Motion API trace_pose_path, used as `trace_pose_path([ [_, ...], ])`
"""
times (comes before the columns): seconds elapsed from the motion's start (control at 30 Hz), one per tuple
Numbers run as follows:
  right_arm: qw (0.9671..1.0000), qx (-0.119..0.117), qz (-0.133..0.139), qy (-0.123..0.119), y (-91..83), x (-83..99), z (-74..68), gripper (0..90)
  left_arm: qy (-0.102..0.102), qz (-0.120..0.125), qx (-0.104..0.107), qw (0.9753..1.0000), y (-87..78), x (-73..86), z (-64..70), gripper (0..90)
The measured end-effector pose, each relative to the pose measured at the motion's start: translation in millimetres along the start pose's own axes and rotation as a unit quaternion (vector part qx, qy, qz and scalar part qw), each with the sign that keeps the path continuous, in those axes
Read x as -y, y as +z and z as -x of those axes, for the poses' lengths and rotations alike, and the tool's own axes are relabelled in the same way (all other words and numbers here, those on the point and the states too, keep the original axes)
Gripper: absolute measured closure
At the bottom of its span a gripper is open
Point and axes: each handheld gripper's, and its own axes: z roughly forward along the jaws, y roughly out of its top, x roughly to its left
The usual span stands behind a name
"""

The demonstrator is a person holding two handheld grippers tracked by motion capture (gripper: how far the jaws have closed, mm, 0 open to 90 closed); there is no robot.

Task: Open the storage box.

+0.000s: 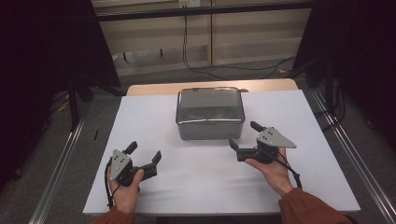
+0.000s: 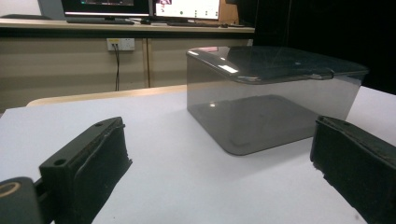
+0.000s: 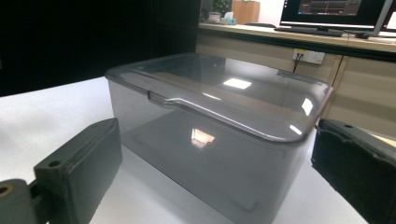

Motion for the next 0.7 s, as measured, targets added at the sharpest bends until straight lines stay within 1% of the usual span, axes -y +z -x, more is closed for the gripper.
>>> trace_pose_path([
  [0.03,1.0000,-0.001,0.000,-0.005,3.4,-1.3,-2.2,1.3,-0.001,0.001,0.000,1.0000,0.1,0.1,-0.2,3.7],
  [0.2,0.9999,-0.005,-0.005,-0.011,9.1,-4.2,-5.6,3.0,0.002,0.000,0.004,1.0000,0.1,-0.2,0.2,3.7],
  [0.23,0.9998,-0.003,-0.007,-0.017,10.9,-5.4,-6.0,2.9,0.008,0.000,0.004,1.0000,-0.4,-0.6,0.4,3.7],
  [0.27,0.9998,-0.003,-0.007,-0.017,10.9,-5.4,-6.0,2.9,0.008,0.000,0.004,1.0000,-0.4,-0.6,0.4,3.7],
  [0.33,0.9995,0.000,-0.006,-0.031,13.3,-8.5,-5.8,3.0,0.006,0.001,0.006,1.0000,-0.2,-0.5,0.0,3.7],
  [0.37,0.9995,0.000,-0.006,-0.031,13.3,-8.5,-5.8,3.0,0.006,0.001,0.006,1.0000,-0.2,-0.5,0.0,3.7],
  [0.4,0.9991,0.004,-0.008,-0.042,15.4,-10.9,-4.8,3.2,0.004,0.001,0.006,1.0000,0.1,-0.3,0.0,3.8],
  [0.47,0.9984,0.010,-0.009,-0.054,17.7,-12.5,-3.2,3.5,0.004,-0.001,0.007,1.0000,-0.1,-0.4,-0.4,3.8],
  [0.5,0.9984,0.012,-0.008,-0.054,18.7,-13.1,-2.2,3.5,0.005,-0.001,0.006,1.0000,-0.2,-0.4,-0.4,3.8],
  [0.53,0.9984,0.012,-0.008,-0.054,18.7,-13.1,-2.2,3.5,0.005,-0.001,0.006,1.0000,-0.2,-0.4,-0.4,3.8],
  [0.57,0.9980,0.013,-0.012,-0.061,20.8,-14.8,-1.4,3.5,0.005,-0.002,0.006,1.0000,-0.2,-0.4,-0.8,3.8],
  [0.6,0.9980,0.013,-0.012,-0.061,20.8,-14.8,-1.4,3.5,0.005,-0.002,0.006,1.0000,-0.2,-0.4,-0.8,3.8],
  [0.63,0.9976,0.010,-0.012,-0.067,22.5,-16.7,-2.2,3.6,0.005,-0.002,0.005,1.0000,-0.2,-0.3,-1.0,3.8],
  [0.67,0.9976,0.010,-0.012,-0.067,22.5,-16.7,-2.2,3.6,0.004,-0.003,0.004,1.0000,-0.1,-0.2,-1.2,3.8],
  [0.7,0.9967,0.005,-0.015,-0.079,25.2,-18.9,-3.8,3.7,0.005,-0.004,0.003,1.0000,-0.1,-0.2,-1.2,3.8],
])
